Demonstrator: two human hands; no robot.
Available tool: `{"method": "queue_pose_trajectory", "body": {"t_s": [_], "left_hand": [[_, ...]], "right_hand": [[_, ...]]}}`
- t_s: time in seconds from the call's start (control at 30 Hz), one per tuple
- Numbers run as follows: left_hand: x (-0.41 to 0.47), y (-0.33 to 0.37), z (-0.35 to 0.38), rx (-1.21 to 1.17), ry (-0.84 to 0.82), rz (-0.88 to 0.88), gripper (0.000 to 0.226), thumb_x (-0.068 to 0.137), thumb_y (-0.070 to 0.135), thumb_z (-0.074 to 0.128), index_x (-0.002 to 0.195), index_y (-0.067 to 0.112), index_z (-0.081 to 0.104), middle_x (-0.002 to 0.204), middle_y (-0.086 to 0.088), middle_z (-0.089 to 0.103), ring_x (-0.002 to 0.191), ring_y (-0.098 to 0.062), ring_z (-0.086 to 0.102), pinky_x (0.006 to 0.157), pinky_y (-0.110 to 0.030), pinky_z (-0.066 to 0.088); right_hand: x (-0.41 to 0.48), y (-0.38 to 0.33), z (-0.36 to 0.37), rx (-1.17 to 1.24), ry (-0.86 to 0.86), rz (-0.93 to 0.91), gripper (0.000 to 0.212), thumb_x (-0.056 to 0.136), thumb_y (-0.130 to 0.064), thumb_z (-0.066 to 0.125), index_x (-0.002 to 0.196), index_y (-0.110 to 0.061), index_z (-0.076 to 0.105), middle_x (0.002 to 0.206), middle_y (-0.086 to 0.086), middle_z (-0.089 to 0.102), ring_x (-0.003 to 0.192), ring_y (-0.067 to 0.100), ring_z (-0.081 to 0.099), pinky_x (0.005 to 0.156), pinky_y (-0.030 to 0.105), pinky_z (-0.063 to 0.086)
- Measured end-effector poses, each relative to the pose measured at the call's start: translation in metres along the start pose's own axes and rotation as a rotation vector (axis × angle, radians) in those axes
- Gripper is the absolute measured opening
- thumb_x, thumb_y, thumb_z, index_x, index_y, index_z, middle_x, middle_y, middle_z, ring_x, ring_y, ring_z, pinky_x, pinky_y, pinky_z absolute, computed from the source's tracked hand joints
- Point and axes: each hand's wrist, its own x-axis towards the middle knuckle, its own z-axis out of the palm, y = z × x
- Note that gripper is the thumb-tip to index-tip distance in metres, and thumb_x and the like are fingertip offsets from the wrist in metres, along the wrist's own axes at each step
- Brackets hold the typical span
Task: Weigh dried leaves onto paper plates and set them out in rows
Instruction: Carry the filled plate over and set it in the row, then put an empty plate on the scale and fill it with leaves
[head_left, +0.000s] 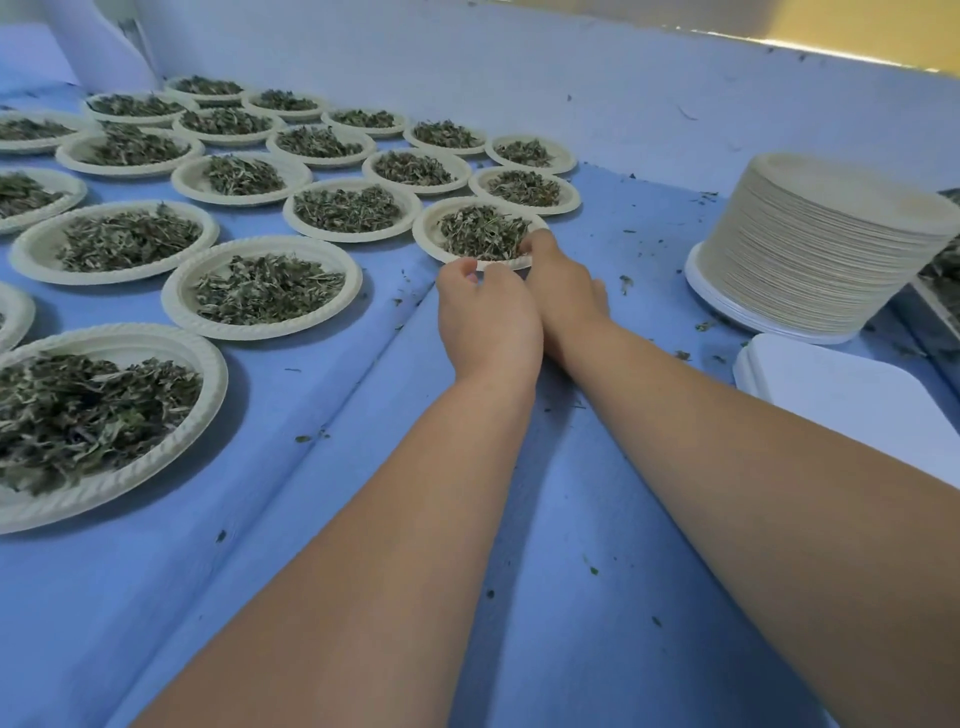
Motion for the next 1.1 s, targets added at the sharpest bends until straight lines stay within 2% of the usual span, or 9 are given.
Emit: {"method": "queue_pose_trajectory", "body": {"t_s": [0.2,0.3,0.43,0.57,0.63,0.73,0.83,0.97,1.1], "left_hand": [[-0.016,0.003,0.008,0.022,-0.04,0.079,0.022,0.095,0.016,0.046,0.109,0.023,0.061,0.102,0.004,0.067,0.108,-0.024,0.065,0.094,-0.042,0.054],[-0.031,0.001,0.012,0.045,-0.098,0.165,0.019,0.097,0.016,0.048,0.106,0.021,0.064,0.096,0.008,0.065,0.101,-0.017,0.063,0.089,-0.036,0.051],[-0.06,0.0,0.018,0.075,-0.201,0.324,0.022,0.096,0.013,0.046,0.105,0.02,0.065,0.089,0.015,0.064,0.077,0.009,0.058,0.071,-0.017,0.044],[-0.087,-0.001,0.028,0.075,-0.333,0.41,0.021,0.095,0.011,0.047,0.101,0.023,0.064,0.092,0.011,0.067,0.084,-0.001,0.065,0.076,-0.021,0.051],[-0.102,-0.001,0.04,0.11,-0.4,0.466,0.022,0.094,0.01,0.048,0.098,0.024,0.065,0.091,0.011,0.069,0.079,0.001,0.064,0.071,-0.018,0.049],[-0.116,0.001,0.058,0.205,-0.497,0.551,0.021,0.088,0.014,0.048,0.09,0.026,0.065,0.092,0.006,0.072,0.087,-0.012,0.067,0.079,-0.032,0.053],[-0.129,0.004,0.08,0.244,-0.589,0.602,0.023,0.081,0.018,0.043,0.082,0.027,0.064,0.092,-0.003,0.072,0.095,-0.024,0.069,0.091,-0.046,0.056],[-0.132,0.011,0.112,0.385,-0.585,0.784,0.024,0.09,0.013,0.049,0.088,0.027,0.068,0.084,0.01,0.068,0.083,-0.013,0.063,0.079,-0.031,0.051],[-0.124,0.029,0.14,0.622,-0.55,1.084,0.027,0.094,0.014,0.052,0.111,0.019,0.073,0.112,0.009,0.067,0.11,-0.016,0.062,0.091,-0.033,0.051]], "right_hand": [[-0.018,0.005,-0.024,0.036,0.078,-0.036,0.04,0.096,-0.028,0.05,0.134,-0.017,0.045,0.134,0.009,0.052,0.13,0.032,0.04,0.102,0.056,0.039],[-0.033,0.012,-0.045,0.067,0.136,-0.077,0.042,0.096,-0.029,0.056,0.134,-0.014,0.047,0.132,0.011,0.054,0.129,0.031,0.042,0.098,0.045,0.041],[-0.059,0.029,-0.08,0.099,0.213,-0.136,0.043,0.091,-0.022,0.059,0.132,-0.015,0.05,0.104,0.003,0.061,0.098,0.024,0.052,0.073,0.031,0.031],[-0.092,0.054,-0.112,0.136,0.271,-0.11,0.045,0.087,-0.024,0.058,0.131,-0.024,0.05,0.075,-0.009,0.057,0.075,0.016,0.059,0.06,0.03,0.038],[-0.108,0.073,-0.126,0.154,0.297,-0.107,0.043,0.088,-0.025,0.058,0.131,-0.026,0.05,0.082,-0.006,0.063,0.075,0.013,0.059,0.063,0.03,0.037],[-0.126,0.098,-0.142,0.146,0.347,-0.079,0.043,0.089,-0.024,0.06,0.131,-0.025,0.051,0.099,-0.002,0.063,0.076,0.015,0.053,0.065,0.026,0.03],[-0.146,0.129,-0.161,0.117,0.382,-0.032,0.046,0.089,-0.023,0.061,0.134,-0.025,0.051,0.113,0.005,0.067,0.095,0.025,0.059,0.074,0.031,0.038],[-0.169,0.178,-0.185,0.097,0.427,0.011,0.045,0.091,-0.023,0.058,0.135,-0.026,0.05,0.12,0.009,0.067,0.097,0.024,0.062,0.071,0.031,0.038],[-0.185,0.233,-0.206,0.058,0.485,0.098,0.037,0.093,-0.023,0.058,0.13,-0.027,0.053,0.114,0.007,0.069,0.088,0.028,0.067,0.075,0.036,0.049]]}}
